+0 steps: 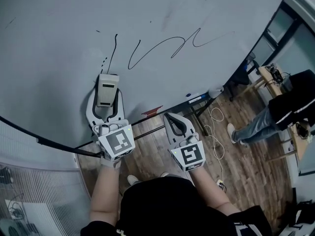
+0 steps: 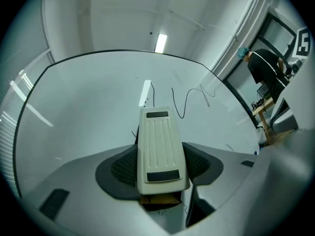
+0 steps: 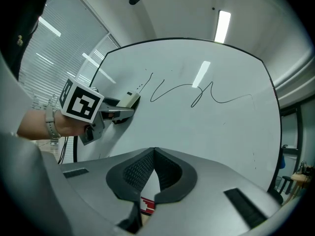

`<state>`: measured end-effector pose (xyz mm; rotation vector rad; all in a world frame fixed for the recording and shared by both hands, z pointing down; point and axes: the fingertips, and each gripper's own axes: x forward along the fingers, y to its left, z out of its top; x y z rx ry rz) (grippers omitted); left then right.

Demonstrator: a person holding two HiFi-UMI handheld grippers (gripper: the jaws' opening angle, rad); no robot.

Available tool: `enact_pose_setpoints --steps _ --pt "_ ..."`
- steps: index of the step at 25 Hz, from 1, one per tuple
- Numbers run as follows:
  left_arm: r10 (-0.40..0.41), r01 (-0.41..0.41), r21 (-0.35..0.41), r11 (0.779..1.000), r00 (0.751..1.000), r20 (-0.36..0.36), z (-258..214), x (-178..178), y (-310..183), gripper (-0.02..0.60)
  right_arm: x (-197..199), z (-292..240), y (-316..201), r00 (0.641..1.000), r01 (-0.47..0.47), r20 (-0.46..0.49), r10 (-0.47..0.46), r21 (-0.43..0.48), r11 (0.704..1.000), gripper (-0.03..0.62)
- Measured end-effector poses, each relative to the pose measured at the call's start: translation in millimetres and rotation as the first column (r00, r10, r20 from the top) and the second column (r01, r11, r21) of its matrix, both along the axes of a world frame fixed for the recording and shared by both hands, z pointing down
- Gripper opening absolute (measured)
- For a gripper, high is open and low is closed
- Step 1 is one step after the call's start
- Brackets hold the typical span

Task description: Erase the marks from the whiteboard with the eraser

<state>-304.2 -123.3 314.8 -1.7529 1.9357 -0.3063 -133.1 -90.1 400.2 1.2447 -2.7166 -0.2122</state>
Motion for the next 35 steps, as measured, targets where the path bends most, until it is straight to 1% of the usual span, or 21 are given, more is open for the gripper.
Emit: enact_pose_setpoints --steps 2,5,8,10,14,19,21,25,29,35 --pt "-0.019 0.019 0.041 0.999 1.000 -0.007 -14.7 3.6 -1.6 0.276 2.5 -1.2 0.8 1.000 0.004 0.004 -0.004 0.004 1.000 0.026" --pt "-0.035 0.030 0.116 0.993 0.999 0.042 -49.2 10.9 -3.5 0.275 8.1 -1.9 1.2 1.000 0.005 0.010 -0.005 0.006 1.000 0.027" --pt "-0.045 0.033 0.162 0.986 0.996 0.074 -73.2 17.2 -6.4 0.275 13.1 -3.2 1.8 1.000 0.006 0.019 -0.006 0.008 1.000 0.026" --pt "-0.051 0.035 0.184 0.982 0.995 0.082 -87.8 21.9 -9.1 0.275 15.8 -5.7 1.5 1.000 0.006 0.023 -0.007 0.016 1.000 0.026" --pt "-0.044 0.034 0.212 0.977 0.998 0.042 -109.3 32.9 -19.2 0.275 21.6 -11.1 0.1 0.999 0.000 0.033 0.000 0.026 1.000 0.026" --pt "-0.048 0.027 0.243 0.970 0.996 0.081 -141.6 50.0 -27.5 0.275 26.8 -12.4 -1.1 0.999 -0.006 0.042 0.005 0.025 1.000 0.026" --pt "-0.055 0.033 0.244 0.969 0.995 0.085 -142.2 51.8 -29.8 0.275 26.9 -11.7 -2.2 0.999 -0.006 0.042 0.005 0.023 1.000 0.026" --pt "-0.066 0.033 0.234 0.972 0.989 0.132 -128.0 52.7 -29.6 0.273 24.3 -7.9 -4.9 0.999 0.000 0.044 -0.001 0.009 1.000 0.026" --pt "-0.084 0.051 0.207 0.977 0.985 0.150 -94.3 47.3 -27.2 0.273 18.5 -0.8 -4.6 0.999 0.015 0.041 -0.015 -0.009 1.000 0.026" --pt "-0.114 0.087 0.180 0.980 0.983 0.146 -47.0 31.4 -20.1 0.273 8.4 8.2 -3.8 0.999 0.040 0.022 -0.039 -0.023 0.999 0.028"
